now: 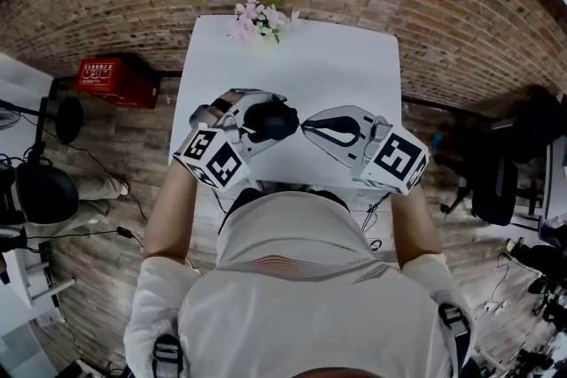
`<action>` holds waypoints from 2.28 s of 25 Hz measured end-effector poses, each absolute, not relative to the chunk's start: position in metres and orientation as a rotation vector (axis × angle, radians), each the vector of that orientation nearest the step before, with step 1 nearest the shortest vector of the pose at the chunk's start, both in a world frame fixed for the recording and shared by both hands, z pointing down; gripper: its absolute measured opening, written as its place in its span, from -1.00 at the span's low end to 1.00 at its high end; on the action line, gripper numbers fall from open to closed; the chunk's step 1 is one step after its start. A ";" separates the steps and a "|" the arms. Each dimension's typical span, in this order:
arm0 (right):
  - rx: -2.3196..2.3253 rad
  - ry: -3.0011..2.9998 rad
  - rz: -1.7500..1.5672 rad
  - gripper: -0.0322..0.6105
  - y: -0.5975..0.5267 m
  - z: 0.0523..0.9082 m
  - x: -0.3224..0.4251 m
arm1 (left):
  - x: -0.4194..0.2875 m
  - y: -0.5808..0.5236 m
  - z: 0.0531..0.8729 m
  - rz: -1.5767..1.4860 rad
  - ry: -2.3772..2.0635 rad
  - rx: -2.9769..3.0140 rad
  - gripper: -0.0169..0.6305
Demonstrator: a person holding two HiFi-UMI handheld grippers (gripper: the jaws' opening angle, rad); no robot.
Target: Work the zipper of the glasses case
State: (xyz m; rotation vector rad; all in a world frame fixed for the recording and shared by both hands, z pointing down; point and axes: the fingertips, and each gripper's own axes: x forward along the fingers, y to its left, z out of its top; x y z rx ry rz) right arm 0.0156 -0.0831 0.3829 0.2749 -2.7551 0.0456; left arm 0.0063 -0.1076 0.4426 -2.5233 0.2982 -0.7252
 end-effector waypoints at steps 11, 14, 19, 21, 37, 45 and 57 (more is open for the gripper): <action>0.227 -2.832 0.343 -0.74 -0.086 0.381 0.019 | 0.004 -0.118 0.435 -0.702 0.428 -2.395 -0.15; 0.219 -2.895 0.433 -0.73 -0.088 0.376 0.021 | 0.008 -0.119 0.430 -0.678 0.442 -2.406 -0.15; 0.255 -2.893 0.309 -0.72 -0.089 0.377 0.015 | 0.010 -0.119 0.432 -0.670 0.421 -2.441 -0.15; 0.240 -2.899 0.312 -0.73 -0.089 0.377 0.015 | 0.010 -0.119 0.433 -0.675 0.406 -2.439 -0.15; 0.171 -2.795 0.507 -0.74 -0.089 0.384 0.020 | 0.004 -0.111 0.428 -0.676 0.392 -2.387 -0.17; 0.201 -2.776 0.608 -0.73 -0.093 0.386 0.019 | 0.001 -0.107 0.424 -0.676 0.380 -2.390 -0.17; 0.253 -2.686 0.658 -0.75 -0.095 0.412 0.026 | -0.002 -0.108 0.461 -0.828 0.283 -2.368 -0.17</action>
